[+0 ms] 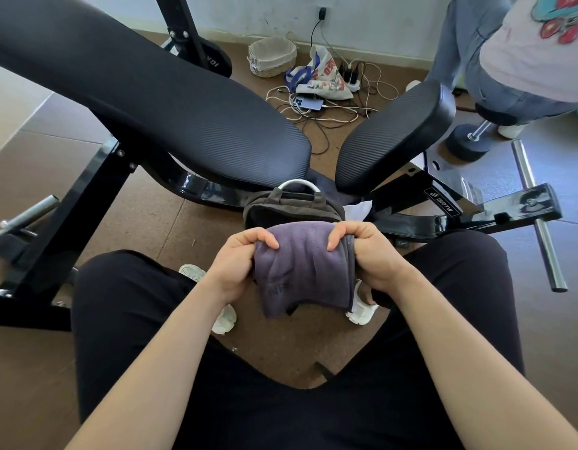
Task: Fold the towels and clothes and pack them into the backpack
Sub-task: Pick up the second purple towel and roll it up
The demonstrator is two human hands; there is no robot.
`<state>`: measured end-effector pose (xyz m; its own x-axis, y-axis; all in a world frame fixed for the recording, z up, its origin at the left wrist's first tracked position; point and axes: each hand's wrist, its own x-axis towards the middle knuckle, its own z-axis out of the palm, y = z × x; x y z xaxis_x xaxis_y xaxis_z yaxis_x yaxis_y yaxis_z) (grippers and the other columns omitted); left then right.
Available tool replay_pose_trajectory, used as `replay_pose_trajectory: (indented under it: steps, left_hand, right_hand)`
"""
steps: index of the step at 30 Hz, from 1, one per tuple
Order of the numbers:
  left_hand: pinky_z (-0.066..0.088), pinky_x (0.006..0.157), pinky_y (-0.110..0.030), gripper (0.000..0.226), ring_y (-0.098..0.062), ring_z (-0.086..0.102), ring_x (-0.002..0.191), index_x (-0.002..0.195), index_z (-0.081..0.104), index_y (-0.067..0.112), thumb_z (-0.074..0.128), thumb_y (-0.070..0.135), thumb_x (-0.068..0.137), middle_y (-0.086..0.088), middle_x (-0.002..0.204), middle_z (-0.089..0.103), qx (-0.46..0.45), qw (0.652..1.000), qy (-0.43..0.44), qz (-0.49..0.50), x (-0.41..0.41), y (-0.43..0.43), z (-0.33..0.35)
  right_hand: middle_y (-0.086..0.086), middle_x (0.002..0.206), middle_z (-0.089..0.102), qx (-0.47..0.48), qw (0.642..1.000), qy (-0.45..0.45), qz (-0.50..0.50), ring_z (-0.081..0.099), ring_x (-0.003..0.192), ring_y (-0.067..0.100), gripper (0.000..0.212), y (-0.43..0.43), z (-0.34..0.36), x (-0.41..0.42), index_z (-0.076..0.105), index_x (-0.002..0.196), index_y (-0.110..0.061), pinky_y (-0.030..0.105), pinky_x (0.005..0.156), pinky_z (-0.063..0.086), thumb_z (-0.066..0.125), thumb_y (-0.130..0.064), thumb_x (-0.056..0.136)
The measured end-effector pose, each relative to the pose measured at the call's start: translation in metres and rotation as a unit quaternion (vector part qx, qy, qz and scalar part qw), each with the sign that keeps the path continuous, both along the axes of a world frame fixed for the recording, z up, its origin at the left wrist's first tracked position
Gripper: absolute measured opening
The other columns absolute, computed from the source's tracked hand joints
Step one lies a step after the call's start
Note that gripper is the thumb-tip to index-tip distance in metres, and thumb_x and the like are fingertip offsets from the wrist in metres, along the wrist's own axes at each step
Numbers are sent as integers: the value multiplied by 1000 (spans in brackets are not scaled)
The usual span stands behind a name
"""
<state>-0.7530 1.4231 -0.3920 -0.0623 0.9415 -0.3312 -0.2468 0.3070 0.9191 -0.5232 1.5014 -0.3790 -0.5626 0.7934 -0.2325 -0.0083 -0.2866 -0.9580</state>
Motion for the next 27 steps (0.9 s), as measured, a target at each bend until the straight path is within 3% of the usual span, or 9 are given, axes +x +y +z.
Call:
replay_pose_trajectory:
  steps: [4, 7, 10, 14, 16, 20, 24, 26, 27]
  left_hand:
    - [56, 71, -33, 38, -19, 66, 86, 102, 73, 26, 47, -2, 102, -3, 99, 74, 0, 999, -19, 33, -1, 1, 2]
    - [51, 66, -30, 36, -18, 62, 81, 117, 71, 25, 50, 0, 103, -4, 102, 73, 14, 999, -13, 27, -2, 0, 4]
    - [55, 64, -21, 34, -6, 70, 78, 116, 71, 20, 44, 1, 106, 3, 98, 78, 2, 998, -7, 59, 0, -1, 10]
    - [56, 87, -36, 32, -20, 70, 102, 113, 74, 14, 42, 17, 108, -7, 107, 77, -61, 992, -59, 90, 2, -2, 10]
    - [52, 96, -40, 35, -24, 67, 109, 110, 75, 11, 44, 29, 107, -9, 109, 75, -127, 982, -98, 104, 7, -3, 11]
    - [50, 106, -41, 46, -25, 66, 120, 126, 70, 9, 40, 39, 108, -10, 123, 74, -177, 970, -135, 93, 11, -4, 12]
    - [54, 94, -40, 45, -25, 69, 108, 115, 74, 9, 40, 38, 107, -11, 110, 76, -151, 975, -146, 66, 9, -4, 13]
    - [57, 87, -34, 43, -22, 68, 107, 123, 69, 6, 37, 30, 109, -9, 108, 76, -128, 982, -126, 56, 8, -6, 13]
    - [58, 83, -31, 40, -21, 68, 105, 126, 67, 5, 36, 24, 109, -8, 107, 76, -104, 988, -103, 51, 6, -6, 12]
  right_hand:
    - [1, 74, 66, -16, 1000, 13, -5, 60, 61, 13, 42, 0, 4, 2, 67, 85, -15, 23, 52, 50, 43, 19, 95]
    - [4, 94, 71, 7, 999, 35, 5, 66, 78, 19, 37, -1, 3, 2, 68, 92, -18, 28, 63, 57, 58, 17, 90]
    - [2, 98, 71, 30, 999, 17, -17, 67, 86, 19, 37, 1, 3, 4, 72, 89, -25, 31, 68, 56, 62, 11, 86]
    - [3, 84, 69, 10, 998, 21, -50, 65, 73, 15, 27, 1, 3, 1, 67, 93, -16, 29, 61, 52, 54, 8, 98]
    - [4, 83, 69, 9, 999, 28, -44, 66, 72, 16, 33, 0, 1, 0, 67, 91, -18, 28, 59, 54, 54, 12, 97]
    - [8, 95, 72, 35, 998, 44, -41, 69, 87, 23, 49, 0, -1, 0, 72, 75, -21, 34, 70, 59, 61, 26, 84]
    - [2, 94, 72, 86, 994, 20, -63, 68, 91, 20, 57, 3, -5, 2, 74, 62, -21, 35, 80, 55, 60, 33, 74]
    - [2, 99, 73, 120, 990, 7, -76, 70, 95, 21, 47, 1, -2, 3, 77, 72, -21, 39, 83, 55, 67, 25, 76]
    - [4, 106, 74, 131, 988, 3, -77, 71, 99, 23, 43, 0, 1, 3, 78, 87, -21, 40, 85, 56, 71, 20, 78]
